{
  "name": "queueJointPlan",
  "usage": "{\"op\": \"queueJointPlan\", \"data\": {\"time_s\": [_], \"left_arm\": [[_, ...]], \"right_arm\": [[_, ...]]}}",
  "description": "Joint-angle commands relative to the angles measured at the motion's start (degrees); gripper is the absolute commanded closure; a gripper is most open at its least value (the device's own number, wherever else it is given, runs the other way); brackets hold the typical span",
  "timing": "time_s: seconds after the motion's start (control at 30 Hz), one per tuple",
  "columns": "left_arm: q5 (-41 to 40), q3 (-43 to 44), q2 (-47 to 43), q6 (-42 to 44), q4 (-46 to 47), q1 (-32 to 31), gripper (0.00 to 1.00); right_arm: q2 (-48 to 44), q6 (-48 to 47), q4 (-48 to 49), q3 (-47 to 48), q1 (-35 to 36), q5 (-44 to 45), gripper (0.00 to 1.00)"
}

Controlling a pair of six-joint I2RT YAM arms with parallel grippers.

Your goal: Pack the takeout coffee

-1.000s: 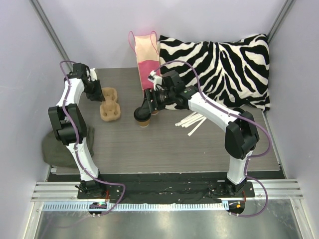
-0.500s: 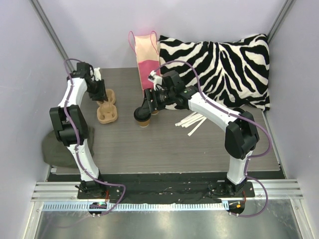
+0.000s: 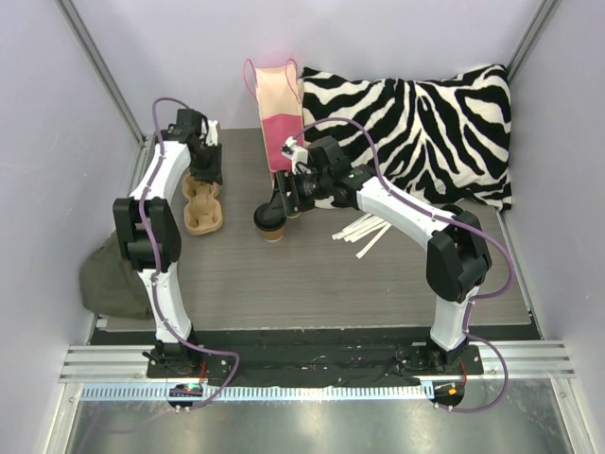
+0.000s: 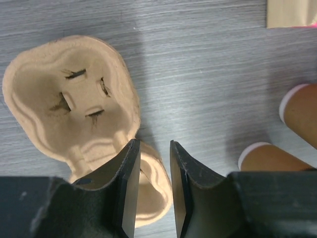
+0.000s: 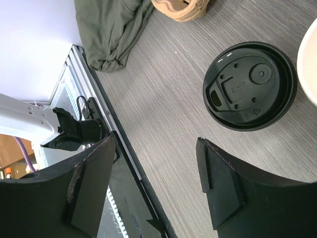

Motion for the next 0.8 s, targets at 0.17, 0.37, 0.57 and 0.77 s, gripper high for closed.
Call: {"op": "queueJointPlan", "data": {"time_s": [0.17, 0.37, 0.57, 0.77], "left_arm": [[-4.41, 4.51, 3.97, 2.39, -1.63, 0.07, 0.66], [-4.49, 4.25, 4.94, 4.41, -2.07, 0.07, 0.69], [-4.32, 3.63, 5.38, 4.76, -1.99, 0.15, 0.7], [-4.76, 3.8, 5.82, 5.03, -2.16, 0.07, 0.69]], "right_arm": [[-1.51, 0.7, 2.47, -0.56, -0.16, -0.27, 0.25], [-1.34, 1.22, 2.82, -0.65, -0.25, -0.27, 0.25], [-1.07, 1.22, 2.74, -0.65, -0.16, -0.18, 0.25], [-0.9, 1.4, 2.82, -0.39, -0.16, -0.18, 0.25]]}}
